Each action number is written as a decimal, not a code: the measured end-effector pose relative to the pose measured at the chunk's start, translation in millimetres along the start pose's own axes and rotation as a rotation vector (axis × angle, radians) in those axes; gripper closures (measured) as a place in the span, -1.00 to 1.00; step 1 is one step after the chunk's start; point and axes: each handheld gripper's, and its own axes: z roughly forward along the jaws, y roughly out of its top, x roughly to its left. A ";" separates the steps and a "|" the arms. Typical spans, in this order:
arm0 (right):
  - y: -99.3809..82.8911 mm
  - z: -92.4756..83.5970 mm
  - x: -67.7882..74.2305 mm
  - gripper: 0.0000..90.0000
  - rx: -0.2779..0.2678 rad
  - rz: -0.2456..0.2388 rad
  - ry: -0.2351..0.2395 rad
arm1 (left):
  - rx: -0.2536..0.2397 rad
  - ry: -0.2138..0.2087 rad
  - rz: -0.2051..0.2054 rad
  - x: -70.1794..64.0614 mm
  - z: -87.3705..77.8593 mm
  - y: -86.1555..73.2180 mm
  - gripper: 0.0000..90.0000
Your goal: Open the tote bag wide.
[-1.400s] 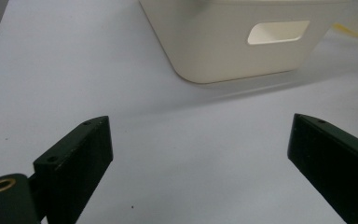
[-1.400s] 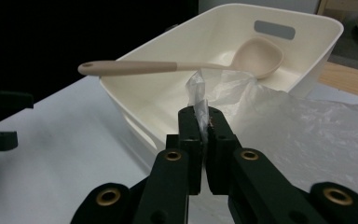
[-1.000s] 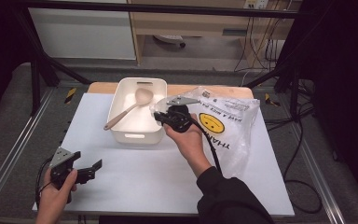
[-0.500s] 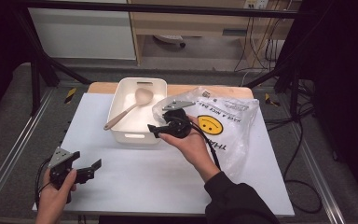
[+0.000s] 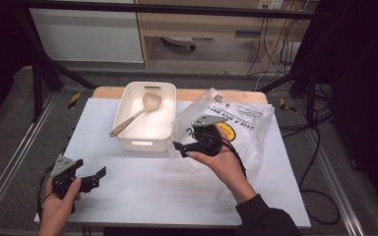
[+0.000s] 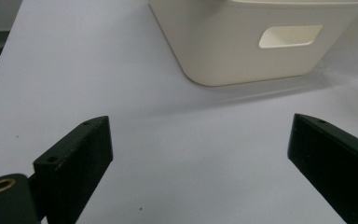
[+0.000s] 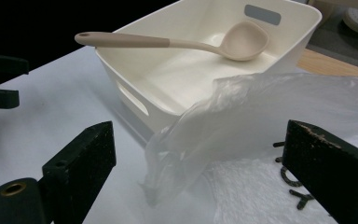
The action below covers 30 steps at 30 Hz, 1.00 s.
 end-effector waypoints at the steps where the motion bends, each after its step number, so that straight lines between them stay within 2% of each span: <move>1: -1.4 -1.8 -1.3 -0.78 0.003 0.005 0.000 | -0.004 -0.002 -0.001 0.2 0.0 0.3 -0.86; 12: -9.6 -15.4 -15.0 -0.84 0.000 0.024 -0.028 | -0.010 -0.022 0.011 -0.7 -2.4 2.0 -0.87; 19: -14.8 -25.5 -28.6 -0.87 -0.003 0.033 -0.043 | -0.009 -0.026 0.013 -1.5 -1.8 2.0 -0.87; 25: -25.1 -30.1 -39.7 -0.87 0.001 0.044 -0.055 | -0.005 -0.028 0.020 -1.9 -1.7 1.8 -0.87; 30: -39.3 -26.5 -47.8 -0.87 0.024 0.056 -0.055 | -0.013 -0.029 0.015 -1.1 -2.0 2.2 -0.87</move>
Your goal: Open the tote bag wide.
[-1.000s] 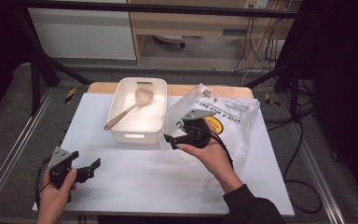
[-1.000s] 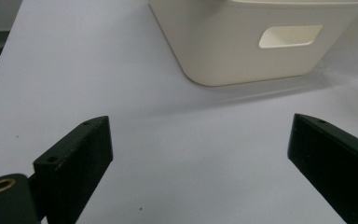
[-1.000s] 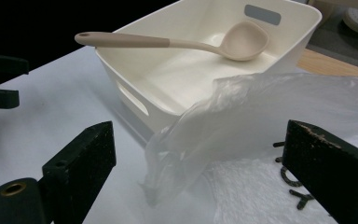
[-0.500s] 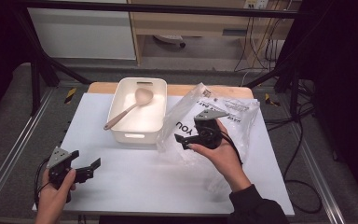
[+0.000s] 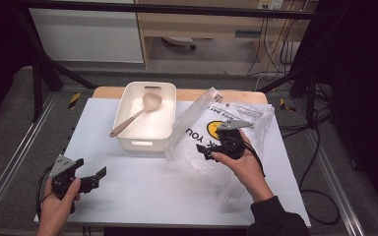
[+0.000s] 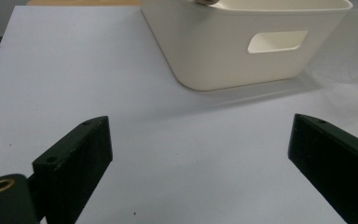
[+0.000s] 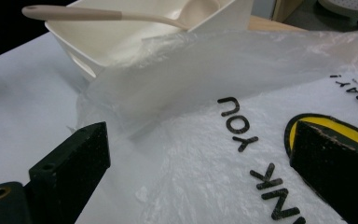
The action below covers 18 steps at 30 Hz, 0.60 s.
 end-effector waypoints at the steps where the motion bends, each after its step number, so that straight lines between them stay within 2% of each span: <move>1: -3.0 1.4 -1.5 -0.86 0.004 0.002 -0.003 | 0.000 0.000 -0.001 -0.1 0.2 0.1 -0.87; 3: -9.5 3.8 -5.1 -0.84 0.016 -0.003 -0.019 | 0.000 -0.001 0.001 -0.8 0.2 0.4 -0.87; 7: -21.1 9.9 -11.7 -0.85 0.038 -0.008 -0.020 | 0.004 -0.002 0.008 -1.3 0.2 0.1 -0.87; 11: -25.7 14.2 -19.9 -0.85 0.056 0.003 -0.030 | 0.001 -0.001 0.005 -0.9 0.0 0.0 -0.87; 18: -35.3 19.5 -26.2 -0.86 0.072 0.019 -0.040 | 0.003 -0.002 0.007 -1.6 -0.2 0.2 -0.87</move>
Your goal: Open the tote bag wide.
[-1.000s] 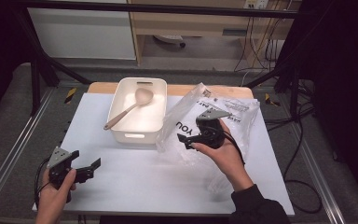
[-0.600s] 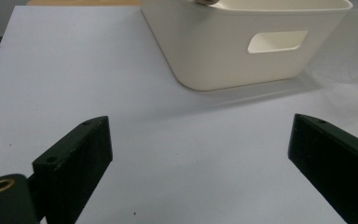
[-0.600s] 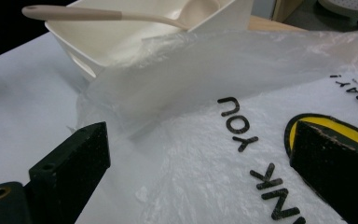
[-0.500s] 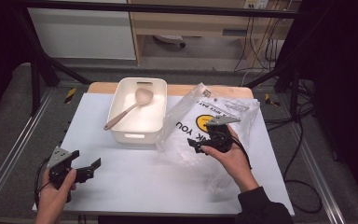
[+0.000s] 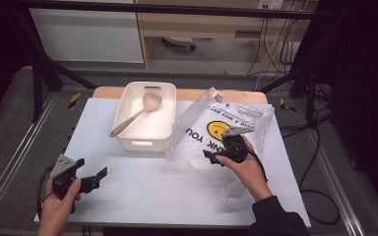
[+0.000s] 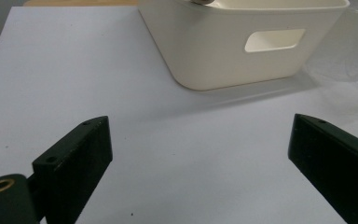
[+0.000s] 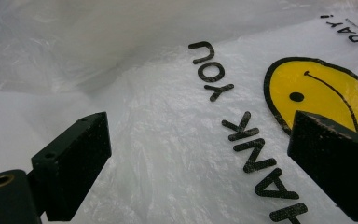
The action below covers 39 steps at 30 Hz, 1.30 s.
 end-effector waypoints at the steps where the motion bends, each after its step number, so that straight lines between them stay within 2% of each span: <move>1: -0.6 0.8 -0.2 -0.86 0.002 -0.001 -0.001 | -0.001 0.000 0.000 0.5 -0.1 0.0 -0.87; 7: -5.9 6.0 0.7 -0.87 0.024 -0.011 -0.012 | 0.003 -0.001 0.002 -0.4 0.4 0.0 -0.87; 15: -11.9 12.1 2.4 -0.87 0.028 -0.009 -0.002 | 0.003 0.001 0.002 0.0 0.4 0.0 -0.87; 19: -16.8 16.0 4.9 -0.87 0.048 -0.010 0.008 | 0.004 -0.003 0.000 -0.4 0.6 0.0 -0.87; 31: -24.2 31.8 11.7 -0.89 0.104 -0.045 0.002 | 0.008 -0.007 0.004 -1.4 1.6 0.1 -0.87; 39: -27.7 40.5 13.9 -0.90 0.141 -0.077 -0.019 | 0.012 -0.004 0.007 -1.6 1.6 -0.5 -0.87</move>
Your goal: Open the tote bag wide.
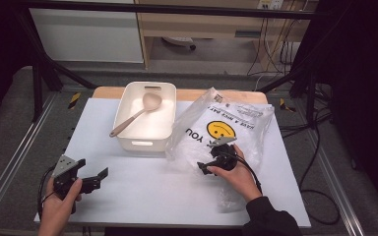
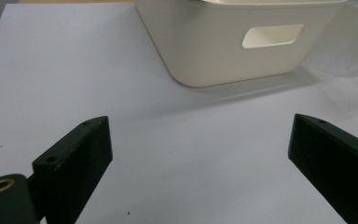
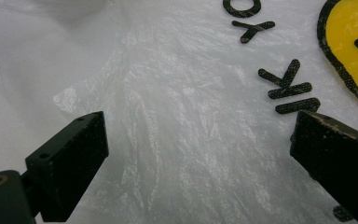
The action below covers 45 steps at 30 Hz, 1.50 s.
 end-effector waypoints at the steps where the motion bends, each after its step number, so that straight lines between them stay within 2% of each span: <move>1: -0.2 0.8 0.2 -0.90 0.004 -0.002 -0.002 | -0.001 -0.002 -0.004 0.1 0.2 -0.1 -0.87; 4: -1.1 3.1 1.1 -0.89 0.019 -0.015 -0.012 | 0.001 -0.001 0.000 0.1 0.4 0.2 -0.87; 12: -3.0 4.7 -2.0 -0.84 0.025 -0.002 -0.017 | 0.004 -0.004 -0.001 0.1 0.6 -0.1 -0.87; 19: -4.0 2.3 -5.1 -0.64 0.007 0.017 -0.030 | 0.005 -0.005 0.001 -0.3 0.9 -0.2 -0.87; 23: -4.2 0.0 -7.9 -0.46 0.002 0.033 -0.038 | 0.006 -0.002 0.001 0.1 0.8 -0.3 -0.87; 37: -6.3 -6.2 -24.6 0.38 -0.022 0.087 -0.060 | 0.006 -0.004 0.001 -0.4 1.4 -0.5 -0.87; 45: -8.4 -6.8 -37.0 0.88 -0.042 0.144 -0.046 | -0.019 -0.037 0.014 -7.8 -0.9 4.2 -0.86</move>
